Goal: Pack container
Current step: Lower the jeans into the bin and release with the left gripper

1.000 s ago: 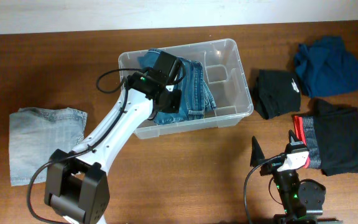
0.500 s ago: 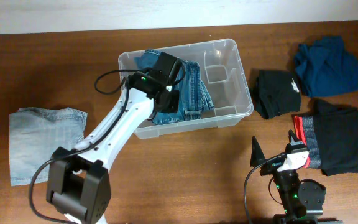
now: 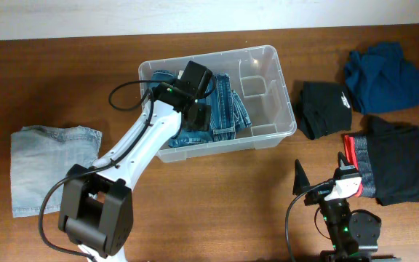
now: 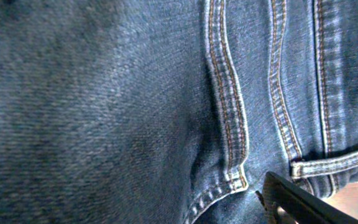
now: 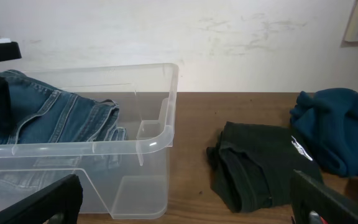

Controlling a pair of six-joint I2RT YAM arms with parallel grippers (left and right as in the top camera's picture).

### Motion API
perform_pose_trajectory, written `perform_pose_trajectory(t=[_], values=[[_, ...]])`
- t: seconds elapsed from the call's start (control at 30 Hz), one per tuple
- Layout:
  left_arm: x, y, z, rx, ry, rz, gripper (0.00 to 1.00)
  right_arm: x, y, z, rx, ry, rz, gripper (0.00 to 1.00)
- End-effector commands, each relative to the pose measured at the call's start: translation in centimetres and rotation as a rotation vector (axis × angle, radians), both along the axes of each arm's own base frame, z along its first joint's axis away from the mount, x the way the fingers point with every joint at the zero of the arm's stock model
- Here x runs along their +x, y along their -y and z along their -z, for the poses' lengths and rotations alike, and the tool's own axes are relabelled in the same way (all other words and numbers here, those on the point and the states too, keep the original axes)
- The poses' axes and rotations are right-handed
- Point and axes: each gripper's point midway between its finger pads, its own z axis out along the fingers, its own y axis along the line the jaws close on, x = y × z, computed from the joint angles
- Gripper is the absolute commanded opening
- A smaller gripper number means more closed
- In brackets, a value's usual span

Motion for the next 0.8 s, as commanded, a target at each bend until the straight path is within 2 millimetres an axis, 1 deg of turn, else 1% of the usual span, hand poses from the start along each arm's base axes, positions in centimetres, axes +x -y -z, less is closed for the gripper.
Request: perform_pose_trajectory(t=[0.0, 0.07, 0.13, 0.27, 0.37, 0.4, 0.47, 0.5, 0.53, 0.57, 0.6, 0.63, 0.77], values=[[1.1, 0.2, -2.4, -0.010, 0.055, -0.006, 0.87, -0.1, -0.4, 0.2, -0.006, 0.000, -0.021, 0.99], [1.3, 0.2, -3.6, -0.020, 0.074, -0.007, 0.87, -0.1, -0.4, 0.2, -0.006, 0.000, -0.021, 0.98], [1.4, 0.3, -5.3, -0.033, 0.098, -0.006, 0.87, -0.1, -0.4, 0.2, -0.006, 0.000, -0.021, 0.98], [1.3, 1.1, -9.3, -0.069, 0.160, 0.008, 0.87, -0.1, -0.4, 0.2, -0.006, 0.000, -0.021, 0.99], [1.0, 1.4, -11.8, -0.102, 0.202, 0.017, 0.87, -0.1, -0.4, 0.2, -0.006, 0.000, -0.021, 0.99], [0.9, 1.4, -12.5, -0.112, 0.217, 0.018, 0.86, -0.1, -0.4, 0.2, -0.006, 0.000, -0.021, 0.99], [0.6, 1.3, -13.2, -0.120, 0.232, 0.019, 0.85, -0.1, -0.4, 0.2, -0.006, 0.000, -0.021, 0.99], [0.6, 1.3, -13.3, -0.120, 0.233, 0.019, 0.82, -0.1, -0.4, 0.2, -0.006, 0.000, -0.021, 0.99], [0.6, 1.3, -13.3, -0.120, 0.233, 0.019, 0.71, -0.1, -0.4, 0.2, -0.006, 0.000, -0.021, 0.98], [0.5, 1.4, -13.2, -0.119, 0.231, 0.021, 0.47, -0.1, -0.4, 0.2, -0.006, 0.000, -0.021, 0.99], [0.5, 1.5, -12.8, -0.116, 0.223, 0.025, 0.06, -0.1, -0.4, 0.2, -0.006, 0.000, -0.021, 0.98], [0.4, 1.7, -12.5, -0.112, 0.215, 0.029, 0.01, -0.1, -0.4, 0.2, -0.006, 0.000, -0.021, 0.99], [0.0, 2.0, -11.0, -0.086, 0.168, 0.039, 0.01, -0.1, -0.4, 0.2, -0.006, 0.000, -0.021, 0.98]])
